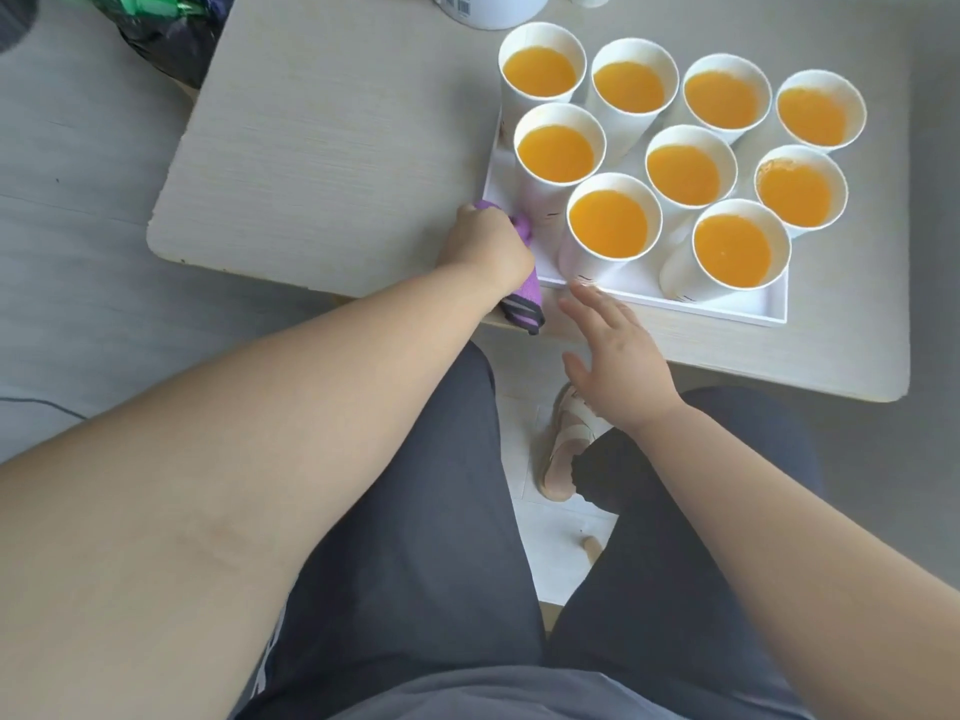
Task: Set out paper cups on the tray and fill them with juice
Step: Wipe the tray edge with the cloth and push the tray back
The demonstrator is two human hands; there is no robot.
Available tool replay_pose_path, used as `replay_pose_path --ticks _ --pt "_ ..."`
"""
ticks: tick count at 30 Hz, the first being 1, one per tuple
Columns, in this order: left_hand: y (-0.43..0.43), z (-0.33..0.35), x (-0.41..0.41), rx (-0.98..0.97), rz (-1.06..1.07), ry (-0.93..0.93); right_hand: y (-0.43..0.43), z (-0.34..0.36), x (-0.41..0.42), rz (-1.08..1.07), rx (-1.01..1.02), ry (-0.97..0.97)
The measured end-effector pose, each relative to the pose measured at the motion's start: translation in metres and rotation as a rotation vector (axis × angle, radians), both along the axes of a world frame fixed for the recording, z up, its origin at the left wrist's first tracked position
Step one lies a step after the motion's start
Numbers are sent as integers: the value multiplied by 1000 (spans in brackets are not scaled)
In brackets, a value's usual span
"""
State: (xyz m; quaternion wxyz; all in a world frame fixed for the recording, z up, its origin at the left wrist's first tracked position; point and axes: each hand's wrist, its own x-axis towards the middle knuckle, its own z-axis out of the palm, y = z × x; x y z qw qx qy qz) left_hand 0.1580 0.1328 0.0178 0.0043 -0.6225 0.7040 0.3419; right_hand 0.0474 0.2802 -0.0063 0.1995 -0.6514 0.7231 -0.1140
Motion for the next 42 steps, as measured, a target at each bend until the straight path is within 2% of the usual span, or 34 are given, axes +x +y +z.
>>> replay_pose_path --ticks 3,6,10,13,17,22,26,34,36,39,42 --pt "-3 1 -4 49 -50 -54 0 4 -2 1 24 -10" --pt "-16 7 3 -85 -92 -163 -3 8 -3 13 59 -10" --pt "-36 6 6 -208 -31 -199 -4 11 -3 19 87 5" --pt "-35 7 -1 -177 -25 -196 -4 10 -3 13 80 -4" --pt "-23 6 -2 -128 -115 -207 -4 9 -3 3 78 -8" --pt "-12 12 -1 43 -179 -110 -4 9 -3 -6 84 -29" --pt "-3 20 -12 104 -222 -57 -3 12 -3 1 125 -39" --pt "-13 18 9 -71 -246 -272 -3 15 -6 19 148 -46" --pt "-10 16 12 -55 -241 -246 -3 15 -6 19 150 -60" --pt "3 16 3 33 -194 -112 -3 14 -6 31 170 -106" --pt "16 20 1 131 -40 79 -3 19 -4 -117 157 -300"
